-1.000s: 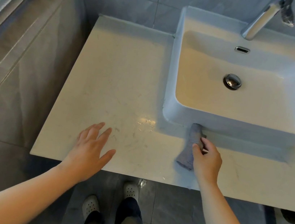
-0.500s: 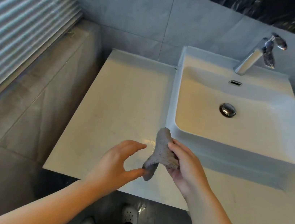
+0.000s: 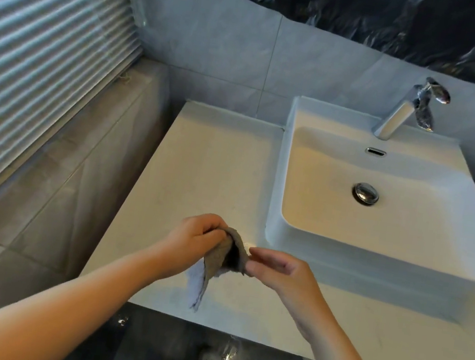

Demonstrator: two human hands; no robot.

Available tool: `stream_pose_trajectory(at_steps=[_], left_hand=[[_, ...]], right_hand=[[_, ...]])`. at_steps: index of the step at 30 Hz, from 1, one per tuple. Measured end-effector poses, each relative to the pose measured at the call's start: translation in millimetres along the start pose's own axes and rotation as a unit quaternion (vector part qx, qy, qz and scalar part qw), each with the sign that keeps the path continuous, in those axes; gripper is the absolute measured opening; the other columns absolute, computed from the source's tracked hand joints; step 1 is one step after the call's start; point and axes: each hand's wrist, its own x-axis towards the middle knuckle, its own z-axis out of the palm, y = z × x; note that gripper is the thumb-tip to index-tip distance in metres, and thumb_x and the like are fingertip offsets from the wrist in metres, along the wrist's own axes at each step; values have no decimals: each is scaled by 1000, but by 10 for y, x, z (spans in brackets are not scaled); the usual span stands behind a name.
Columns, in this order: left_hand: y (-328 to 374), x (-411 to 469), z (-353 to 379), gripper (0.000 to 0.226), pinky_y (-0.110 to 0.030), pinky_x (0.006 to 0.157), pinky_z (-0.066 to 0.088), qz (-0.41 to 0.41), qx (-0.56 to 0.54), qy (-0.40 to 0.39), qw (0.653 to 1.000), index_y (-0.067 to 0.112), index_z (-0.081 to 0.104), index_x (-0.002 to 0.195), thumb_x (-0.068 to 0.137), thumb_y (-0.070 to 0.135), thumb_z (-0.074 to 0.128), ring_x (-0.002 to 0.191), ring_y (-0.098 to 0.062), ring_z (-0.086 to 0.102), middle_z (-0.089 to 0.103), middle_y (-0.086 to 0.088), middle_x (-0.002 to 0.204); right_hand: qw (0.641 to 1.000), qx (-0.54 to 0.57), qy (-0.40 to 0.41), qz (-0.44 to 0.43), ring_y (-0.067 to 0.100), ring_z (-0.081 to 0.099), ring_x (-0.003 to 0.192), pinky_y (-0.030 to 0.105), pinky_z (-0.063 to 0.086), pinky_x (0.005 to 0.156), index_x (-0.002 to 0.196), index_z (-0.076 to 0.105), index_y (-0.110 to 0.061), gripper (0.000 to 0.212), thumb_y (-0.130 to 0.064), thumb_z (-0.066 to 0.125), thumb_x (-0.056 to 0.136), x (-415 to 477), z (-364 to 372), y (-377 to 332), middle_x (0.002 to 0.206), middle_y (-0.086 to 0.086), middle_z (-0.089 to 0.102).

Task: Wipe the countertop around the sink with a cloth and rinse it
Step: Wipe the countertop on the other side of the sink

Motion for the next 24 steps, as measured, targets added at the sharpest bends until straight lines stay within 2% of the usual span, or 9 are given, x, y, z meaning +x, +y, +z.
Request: stream_pose_trajectory(at_steps=[3,6,8,10,12,13,16,20,24], left_hand=[[2,8,-81,20,-45,82,54,-25,-39,-22,999,18,65,90,95,23,46,90,-27,60,63,-7,91],[9,21,-137,22,-47,81,54,-28,-32,-47,998,18,66,89,95,28,47,90,-28,61,64,-8,91],[1,45,-153,24,-44,82,55,-33,-17,-65,997,20,67,88,95,33,48,89,-23,61,64,-5,89],[-12,95,-145,25,-40,83,55,-40,5,-78,996,21,69,84,91,39,54,85,-18,62,65,-1,83],[-8,177,-86,26,-36,76,55,-41,31,-81,995,22,69,75,85,45,61,76,-14,61,64,3,74],[7,230,-29,27,-33,71,54,-41,40,-78,995,23,68,72,82,48,63,73,-13,60,64,6,70],[127,406,223,23,-29,66,53,-17,35,-50,998,24,70,73,80,45,67,71,-11,61,66,6,70],[279,504,633,14,-18,61,44,35,42,-32,998,25,67,77,85,36,65,69,-7,56,63,7,75],[0,427,1031,15,-20,74,47,43,128,-71,988,26,66,84,85,41,64,81,-7,57,61,10,86]], right_hand=[[996,-63,35,-56,-2,63,97,17,48,79,97,73,-35,21,-27,77,78,25,107,90,98,-20,71],[975,-167,57,-132,0,60,91,14,48,75,90,73,-30,11,-23,65,87,78,131,122,91,-15,69],[970,-190,56,-138,1,60,79,13,47,67,86,69,-24,16,-19,54,92,91,73,106,83,-10,67],[972,-182,73,-133,2,51,61,17,40,55,76,61,-22,22,-16,49,93,81,-42,111,69,-6,60],[969,-179,106,-134,3,41,53,22,33,51,67,53,-23,28,-14,47,92,69,-197,140,58,-7,49],[965,-185,123,-137,3,41,52,20,32,50,67,52,-24,28,-14,47,93,60,-288,154,57,-8,48],[942,-237,173,-164,2,49,58,13,34,50,75,56,-22,22,-18,48,95,33,-604,201,61,-11,52],[890,-361,213,-179,0,51,79,6,36,65,94,59,-24,14,-24,45,97,-39,-969,486,85,-14,57],[900,-386,161,-121,-2,49,82,7,37,70,99,59,-25,15,-26,44,97,-206,-996,1085,90,-16,56]])
